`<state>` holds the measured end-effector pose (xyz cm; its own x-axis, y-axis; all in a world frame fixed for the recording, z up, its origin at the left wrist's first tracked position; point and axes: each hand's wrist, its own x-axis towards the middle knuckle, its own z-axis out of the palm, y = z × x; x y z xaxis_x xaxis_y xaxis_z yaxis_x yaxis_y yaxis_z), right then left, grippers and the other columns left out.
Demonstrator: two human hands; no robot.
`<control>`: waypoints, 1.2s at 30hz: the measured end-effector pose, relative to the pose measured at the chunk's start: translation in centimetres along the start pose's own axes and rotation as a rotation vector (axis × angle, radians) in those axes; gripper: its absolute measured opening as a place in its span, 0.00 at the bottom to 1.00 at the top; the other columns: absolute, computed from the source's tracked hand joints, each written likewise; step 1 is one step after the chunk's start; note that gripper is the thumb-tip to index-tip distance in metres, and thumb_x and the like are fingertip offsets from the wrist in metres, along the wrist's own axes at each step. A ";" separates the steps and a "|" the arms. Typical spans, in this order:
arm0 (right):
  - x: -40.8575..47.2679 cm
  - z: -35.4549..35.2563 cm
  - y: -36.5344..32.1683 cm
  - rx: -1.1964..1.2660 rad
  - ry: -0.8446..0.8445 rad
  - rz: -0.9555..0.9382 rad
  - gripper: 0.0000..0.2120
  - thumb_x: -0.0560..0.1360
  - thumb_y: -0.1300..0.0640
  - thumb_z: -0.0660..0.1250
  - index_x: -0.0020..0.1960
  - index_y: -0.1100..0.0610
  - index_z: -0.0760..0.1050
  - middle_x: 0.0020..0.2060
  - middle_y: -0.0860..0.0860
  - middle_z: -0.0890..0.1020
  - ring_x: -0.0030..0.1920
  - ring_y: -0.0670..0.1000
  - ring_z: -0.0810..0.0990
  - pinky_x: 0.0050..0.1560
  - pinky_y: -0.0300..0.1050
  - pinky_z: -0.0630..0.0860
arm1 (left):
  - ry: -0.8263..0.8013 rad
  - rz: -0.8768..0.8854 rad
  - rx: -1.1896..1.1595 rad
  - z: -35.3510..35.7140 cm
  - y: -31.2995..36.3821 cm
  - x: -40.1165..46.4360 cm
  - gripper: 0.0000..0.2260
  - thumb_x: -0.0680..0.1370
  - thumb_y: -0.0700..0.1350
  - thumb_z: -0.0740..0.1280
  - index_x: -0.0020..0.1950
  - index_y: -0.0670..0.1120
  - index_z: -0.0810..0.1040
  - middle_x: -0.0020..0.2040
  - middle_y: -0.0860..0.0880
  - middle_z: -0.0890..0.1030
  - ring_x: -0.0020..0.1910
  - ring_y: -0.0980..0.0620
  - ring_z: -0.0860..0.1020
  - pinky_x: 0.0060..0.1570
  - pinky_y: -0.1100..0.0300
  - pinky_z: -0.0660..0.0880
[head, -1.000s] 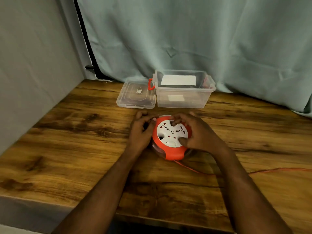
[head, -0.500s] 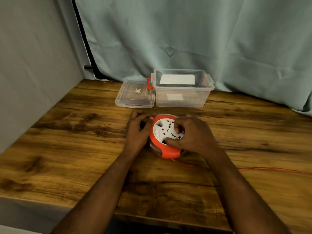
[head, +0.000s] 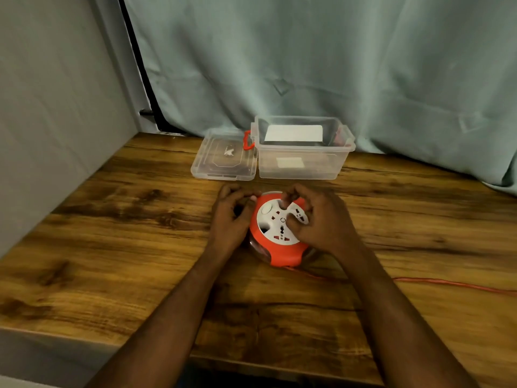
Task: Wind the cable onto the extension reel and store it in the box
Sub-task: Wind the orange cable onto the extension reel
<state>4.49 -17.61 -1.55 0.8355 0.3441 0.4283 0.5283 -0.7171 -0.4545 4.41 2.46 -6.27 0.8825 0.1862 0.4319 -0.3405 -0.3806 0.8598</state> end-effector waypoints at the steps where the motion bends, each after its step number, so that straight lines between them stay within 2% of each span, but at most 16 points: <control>1: 0.0 -0.3 0.4 0.001 -0.065 -0.014 0.16 0.68 0.54 0.76 0.54 0.45 0.78 0.44 0.38 0.81 0.36 0.41 0.77 0.36 0.37 0.72 | -0.002 -0.001 -0.001 0.0 0.1 0.0 0.09 0.81 0.42 0.66 0.58 0.45 0.84 0.57 0.48 0.75 0.56 0.58 0.78 0.53 0.65 0.78; 2: 0.0 -0.6 0.9 -0.011 -0.125 -0.027 0.20 0.66 0.54 0.76 0.56 0.44 0.78 0.47 0.39 0.82 0.37 0.41 0.76 0.36 0.36 0.71 | -0.004 -0.002 -0.004 -0.1 0.1 0.0 0.09 0.81 0.41 0.66 0.58 0.45 0.84 0.57 0.48 0.75 0.56 0.58 0.77 0.53 0.67 0.77; 6: 0.1 -1.4 2.1 -0.024 -0.253 -0.014 0.27 0.65 0.48 0.77 0.63 0.40 0.75 0.56 0.45 0.79 0.52 0.47 0.79 0.44 0.43 0.80 | -0.002 0.008 -0.011 -0.1 0.3 -0.1 0.08 0.81 0.40 0.67 0.57 0.47 0.84 0.57 0.47 0.75 0.56 0.58 0.77 0.54 0.68 0.77; 10: 0.2 -1.9 2.4 0.078 -0.274 -0.014 0.29 0.63 0.50 0.79 0.61 0.40 0.73 0.58 0.36 0.81 0.59 0.42 0.80 0.48 0.45 0.83 | -0.018 0.005 -0.025 0.0 0.5 -0.1 0.08 0.80 0.41 0.67 0.57 0.48 0.84 0.57 0.48 0.75 0.56 0.60 0.77 0.52 0.71 0.76; 13: 0.2 -1.8 2.5 0.069 -0.272 -0.007 0.29 0.63 0.48 0.80 0.58 0.41 0.71 0.56 0.37 0.81 0.57 0.43 0.80 0.46 0.43 0.83 | -0.021 -0.011 -0.011 0.1 0.3 -0.1 0.08 0.81 0.42 0.67 0.57 0.48 0.84 0.59 0.49 0.74 0.57 0.58 0.77 0.52 0.67 0.78; 17: -0.2 -1.5 1.7 -0.043 -0.229 -0.074 0.24 0.63 0.38 0.79 0.51 0.44 0.70 0.48 0.41 0.80 0.48 0.45 0.79 0.41 0.44 0.79 | -0.019 -0.030 -0.007 0.1 0.2 -0.1 0.09 0.80 0.43 0.67 0.58 0.46 0.83 0.60 0.48 0.74 0.57 0.55 0.78 0.52 0.64 0.80; 19: -0.3 -1.1 1.2 -0.106 -0.203 -0.100 0.22 0.63 0.36 0.77 0.46 0.46 0.71 0.43 0.43 0.79 0.42 0.45 0.76 0.38 0.46 0.76 | -0.010 -0.027 -0.013 0.0 0.2 0.0 0.09 0.80 0.42 0.68 0.58 0.45 0.84 0.60 0.47 0.75 0.57 0.55 0.78 0.53 0.62 0.80; 23: -0.2 -0.2 0.6 -0.220 -0.175 -0.056 0.22 0.64 0.30 0.73 0.38 0.47 0.71 0.33 0.41 0.74 0.35 0.42 0.71 0.35 0.41 0.65 | 0.009 -0.018 -0.008 0.0 0.2 0.0 0.08 0.80 0.42 0.68 0.57 0.46 0.84 0.58 0.48 0.75 0.56 0.56 0.78 0.54 0.63 0.79; 25: -0.3 0.5 0.1 -0.226 -0.162 -0.011 0.23 0.66 0.31 0.73 0.33 0.49 0.70 0.32 0.43 0.77 0.35 0.43 0.71 0.38 0.41 0.64 | 0.001 -0.004 -0.021 0.0 0.3 -0.1 0.08 0.80 0.40 0.67 0.57 0.46 0.84 0.57 0.48 0.75 0.55 0.60 0.78 0.52 0.66 0.78; 28: -0.4 1.0 -0.9 -0.199 -0.133 0.011 0.26 0.69 0.35 0.73 0.28 0.52 0.68 0.43 0.46 0.87 0.41 0.48 0.81 0.42 0.43 0.66 | -0.040 0.025 -0.029 0.1 0.4 -0.2 0.09 0.81 0.40 0.66 0.57 0.45 0.84 0.58 0.50 0.74 0.54 0.66 0.77 0.51 0.71 0.77; 29: -0.4 1.2 -1.1 -0.208 -0.133 0.028 0.26 0.70 0.36 0.73 0.27 0.52 0.67 0.38 0.46 0.86 0.42 0.46 0.81 0.42 0.43 0.64 | -0.046 0.030 -0.022 0.2 0.2 -0.2 0.09 0.81 0.40 0.66 0.57 0.45 0.84 0.58 0.50 0.74 0.54 0.67 0.77 0.51 0.70 0.77; 31: -0.2 1.3 -1.2 -0.221 -0.123 0.043 0.25 0.72 0.36 0.71 0.29 0.51 0.67 0.26 0.44 0.74 0.34 0.41 0.74 0.39 0.41 0.61 | -0.048 0.026 -0.017 0.2 0.0 -0.1 0.08 0.81 0.40 0.66 0.57 0.45 0.84 0.60 0.50 0.74 0.56 0.66 0.77 0.53 0.67 0.78; 32: -0.2 1.2 -1.1 -0.207 -0.110 0.027 0.22 0.71 0.36 0.71 0.31 0.50 0.68 0.25 0.43 0.71 0.31 0.40 0.71 0.37 0.39 0.61 | -0.047 0.020 -0.021 0.2 -0.1 0.0 0.08 0.81 0.41 0.66 0.58 0.46 0.83 0.60 0.49 0.75 0.56 0.64 0.77 0.54 0.65 0.79; 34: -0.2 0.5 -0.9 -0.121 -0.096 -0.036 0.12 0.70 0.40 0.71 0.38 0.47 0.73 0.29 0.43 0.77 0.33 0.41 0.72 0.37 0.38 0.65 | -0.052 0.015 -0.034 0.2 -0.2 0.0 0.08 0.81 0.40 0.66 0.57 0.47 0.83 0.60 0.49 0.75 0.57 0.62 0.77 0.54 0.62 0.80; 35: -0.2 0.0 -0.6 -0.069 -0.109 -0.067 0.09 0.68 0.44 0.73 0.44 0.45 0.76 0.35 0.42 0.81 0.35 0.40 0.74 0.38 0.37 0.67 | -0.055 0.019 -0.036 0.2 -0.2 0.0 0.08 0.81 0.40 0.66 0.57 0.48 0.83 0.60 0.49 0.75 0.57 0.62 0.77 0.54 0.62 0.80; 36: -0.2 -0.6 -0.3 -0.037 -0.138 -0.081 0.12 0.67 0.48 0.74 0.49 0.45 0.77 0.41 0.41 0.82 0.38 0.40 0.74 0.39 0.35 0.68 | -0.057 0.025 -0.038 0.2 -0.2 0.0 0.08 0.81 0.39 0.66 0.57 0.49 0.83 0.59 0.49 0.75 0.56 0.63 0.77 0.53 0.63 0.79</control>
<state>4.10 -17.85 -1.06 0.8047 0.4797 0.3497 0.5908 -0.7047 -0.3928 4.56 2.37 -6.46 0.8904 0.1248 0.4378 -0.3735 -0.3496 0.8592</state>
